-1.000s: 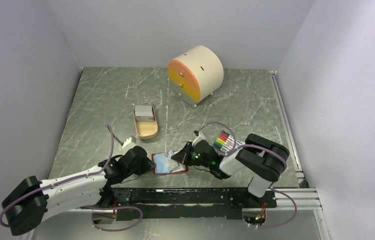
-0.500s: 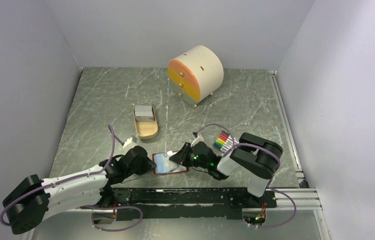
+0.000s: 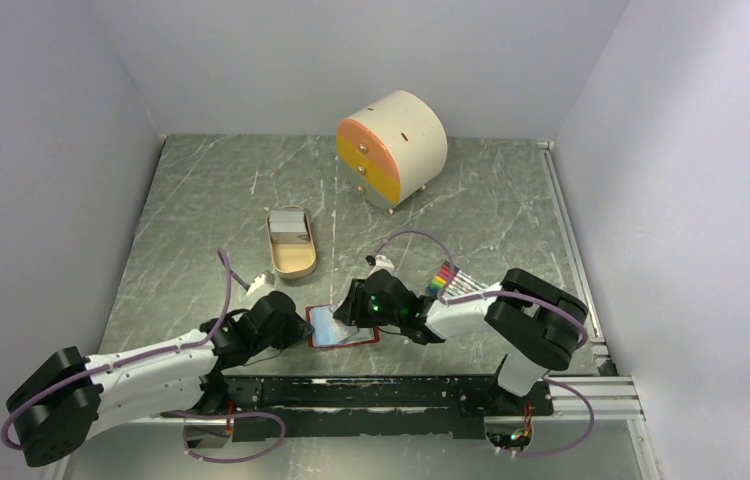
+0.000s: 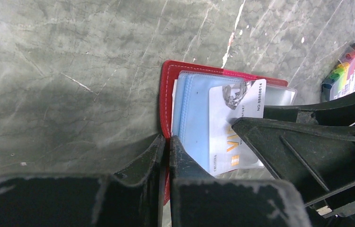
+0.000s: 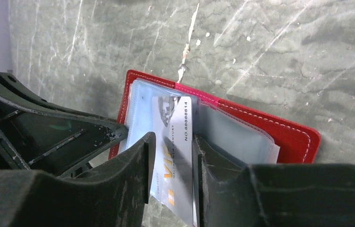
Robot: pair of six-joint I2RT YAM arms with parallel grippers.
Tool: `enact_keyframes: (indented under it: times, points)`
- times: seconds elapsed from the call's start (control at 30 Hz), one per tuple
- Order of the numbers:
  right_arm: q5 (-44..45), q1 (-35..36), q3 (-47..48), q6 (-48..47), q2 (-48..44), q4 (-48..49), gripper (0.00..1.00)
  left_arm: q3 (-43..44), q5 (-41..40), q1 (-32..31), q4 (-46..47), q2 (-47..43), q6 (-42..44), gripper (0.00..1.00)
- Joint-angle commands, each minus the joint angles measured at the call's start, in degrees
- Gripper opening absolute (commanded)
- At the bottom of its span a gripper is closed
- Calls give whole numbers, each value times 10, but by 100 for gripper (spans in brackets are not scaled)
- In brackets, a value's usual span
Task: Put the credit cards into the card holder
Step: Insert the credit card into the card holder.
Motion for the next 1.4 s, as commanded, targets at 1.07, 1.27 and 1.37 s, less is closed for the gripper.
enact_keyframes:
  times: [1.07, 1.27, 1.37]
  points:
    - [15, 14, 52, -80, -9, -171, 46, 2, 0, -4, -15, -4, 13, 9]
    - [0, 21, 57, -74, -7, -163, 46, 1, -1, -4, -20, -13, 11, 9]
    - [-6, 26, 60, -71, -8, -160, 46, 0, 0, -4, -14, -14, 12, 9]
